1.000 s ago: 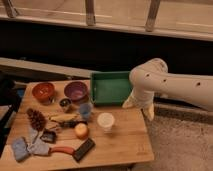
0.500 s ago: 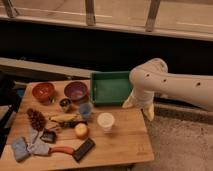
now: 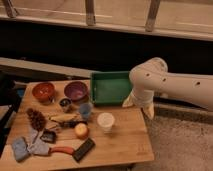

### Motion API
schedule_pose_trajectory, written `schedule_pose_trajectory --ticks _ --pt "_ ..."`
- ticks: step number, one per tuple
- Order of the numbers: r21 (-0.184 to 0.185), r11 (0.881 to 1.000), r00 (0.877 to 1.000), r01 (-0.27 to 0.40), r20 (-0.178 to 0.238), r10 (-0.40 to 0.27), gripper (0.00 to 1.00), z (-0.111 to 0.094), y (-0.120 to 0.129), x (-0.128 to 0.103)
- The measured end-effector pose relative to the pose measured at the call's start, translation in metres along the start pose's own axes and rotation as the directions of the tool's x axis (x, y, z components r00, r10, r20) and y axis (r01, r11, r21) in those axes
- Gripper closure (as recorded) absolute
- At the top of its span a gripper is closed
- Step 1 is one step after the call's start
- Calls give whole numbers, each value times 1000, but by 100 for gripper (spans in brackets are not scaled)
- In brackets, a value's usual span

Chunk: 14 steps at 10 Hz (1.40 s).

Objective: Stack cups on top of each other

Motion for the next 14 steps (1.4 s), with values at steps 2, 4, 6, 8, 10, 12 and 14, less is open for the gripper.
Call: schedule_pose_trajectory --ticks 2,4,6,8,10,12,14 --pt "-10 998 998 59 -1 -59 20 2 34 -5" --pt "-35 993 994 113 -6 -113 20 2 65 -7" --pt "-93 979 983 184 -2 -185 20 0 101 -7" --pt "-128 957 965 260 5 -261 20 1 137 -3" --pt "-149 917 928 370 13 -373 20 5 176 8" --pt "-197 805 826 559 48 -562 20 2 206 22" --pt "-237 689 723 685 96 -685 20 -3 222 30"
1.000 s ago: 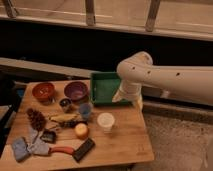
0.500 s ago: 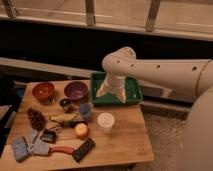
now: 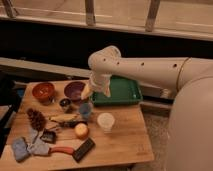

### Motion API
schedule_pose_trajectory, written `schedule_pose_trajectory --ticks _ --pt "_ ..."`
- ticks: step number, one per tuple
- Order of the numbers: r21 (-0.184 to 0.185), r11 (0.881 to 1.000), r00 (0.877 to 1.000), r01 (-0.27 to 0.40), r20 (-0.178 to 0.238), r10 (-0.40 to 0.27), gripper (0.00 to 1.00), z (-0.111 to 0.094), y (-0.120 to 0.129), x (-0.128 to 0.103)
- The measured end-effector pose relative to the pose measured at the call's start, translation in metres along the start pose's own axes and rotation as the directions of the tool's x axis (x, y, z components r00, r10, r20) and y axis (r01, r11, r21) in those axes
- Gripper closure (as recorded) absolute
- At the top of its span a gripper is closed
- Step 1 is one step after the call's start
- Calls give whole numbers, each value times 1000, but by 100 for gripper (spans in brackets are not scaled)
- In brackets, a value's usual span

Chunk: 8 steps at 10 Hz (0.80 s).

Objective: Stack cups on top of each other

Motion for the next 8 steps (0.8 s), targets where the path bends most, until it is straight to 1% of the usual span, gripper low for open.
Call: schedule_pose_trajectory --ticks 1,2,3,4,5,7,8 --pt "-19 998 998 60 5 -60 20 0 10 -2" --pt "-26 996 996 90 9 -90 20 0 11 -3" --pt "-24 996 996 89 8 -89 20 0 8 -3" --pt "-27 997 997 75 2 -75 20 5 8 -1" --pt "-31 997 998 66 -6 -66 20 15 7 0" --pt "-39 997 998 60 -34 -61 20 46 10 -2" --pt "-41 998 997 47 -55 -49 20 63 8 0"
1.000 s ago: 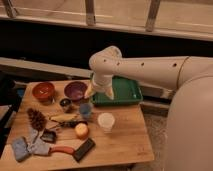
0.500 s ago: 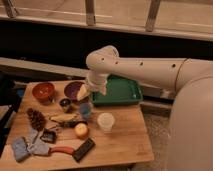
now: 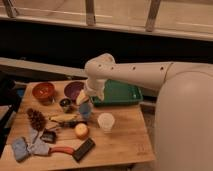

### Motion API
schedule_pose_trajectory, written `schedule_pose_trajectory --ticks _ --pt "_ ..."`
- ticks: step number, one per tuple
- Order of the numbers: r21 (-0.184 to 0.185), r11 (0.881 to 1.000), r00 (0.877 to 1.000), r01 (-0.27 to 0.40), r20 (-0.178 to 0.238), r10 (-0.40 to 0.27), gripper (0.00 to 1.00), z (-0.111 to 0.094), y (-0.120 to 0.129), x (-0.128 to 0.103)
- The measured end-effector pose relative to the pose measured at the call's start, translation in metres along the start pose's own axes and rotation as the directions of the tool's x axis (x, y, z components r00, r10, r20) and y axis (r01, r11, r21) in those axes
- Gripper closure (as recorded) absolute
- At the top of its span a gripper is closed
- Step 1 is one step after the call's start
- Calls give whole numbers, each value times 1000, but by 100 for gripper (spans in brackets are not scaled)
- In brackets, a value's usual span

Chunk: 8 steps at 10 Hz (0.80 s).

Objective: Stack cups on top of each other

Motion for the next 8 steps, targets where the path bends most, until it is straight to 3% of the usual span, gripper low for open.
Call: schedule_pose_trajectory --ticks 2,5,8 --pt "5 998 998 -55 -40 55 20 25 -14 4" --pt "7 990 986 -143 -84 143 20 40 -35 12" --pt "-31 973 967 -229 -120 224 20 63 -51 16"
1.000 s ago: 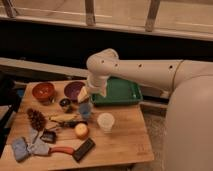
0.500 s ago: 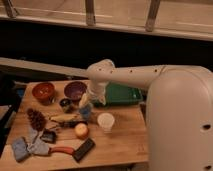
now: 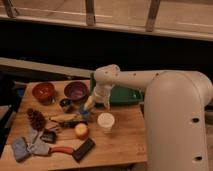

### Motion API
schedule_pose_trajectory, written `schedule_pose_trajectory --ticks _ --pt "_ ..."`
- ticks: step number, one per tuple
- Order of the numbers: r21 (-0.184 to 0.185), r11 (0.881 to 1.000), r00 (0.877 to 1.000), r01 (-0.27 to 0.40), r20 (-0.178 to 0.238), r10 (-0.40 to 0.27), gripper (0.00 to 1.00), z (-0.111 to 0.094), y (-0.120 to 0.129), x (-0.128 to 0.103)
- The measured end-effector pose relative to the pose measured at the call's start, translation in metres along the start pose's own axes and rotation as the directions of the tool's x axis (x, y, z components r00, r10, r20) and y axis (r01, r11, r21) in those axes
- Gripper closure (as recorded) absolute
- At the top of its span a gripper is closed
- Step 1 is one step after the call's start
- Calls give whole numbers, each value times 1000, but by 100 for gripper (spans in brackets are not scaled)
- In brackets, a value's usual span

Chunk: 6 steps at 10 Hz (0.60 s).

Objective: Stack cups on top of each other

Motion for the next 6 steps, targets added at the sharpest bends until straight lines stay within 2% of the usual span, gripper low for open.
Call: schedule_pose_trajectory --ticks 2,3,6 --pt "-40 998 999 -37 -12 37 20 10 -9 -5" --pt "-56 997 999 -46 -17 45 23 14 -10 -7" --pt "-99 994 999 -39 -34 36 51 24 -3 -10"
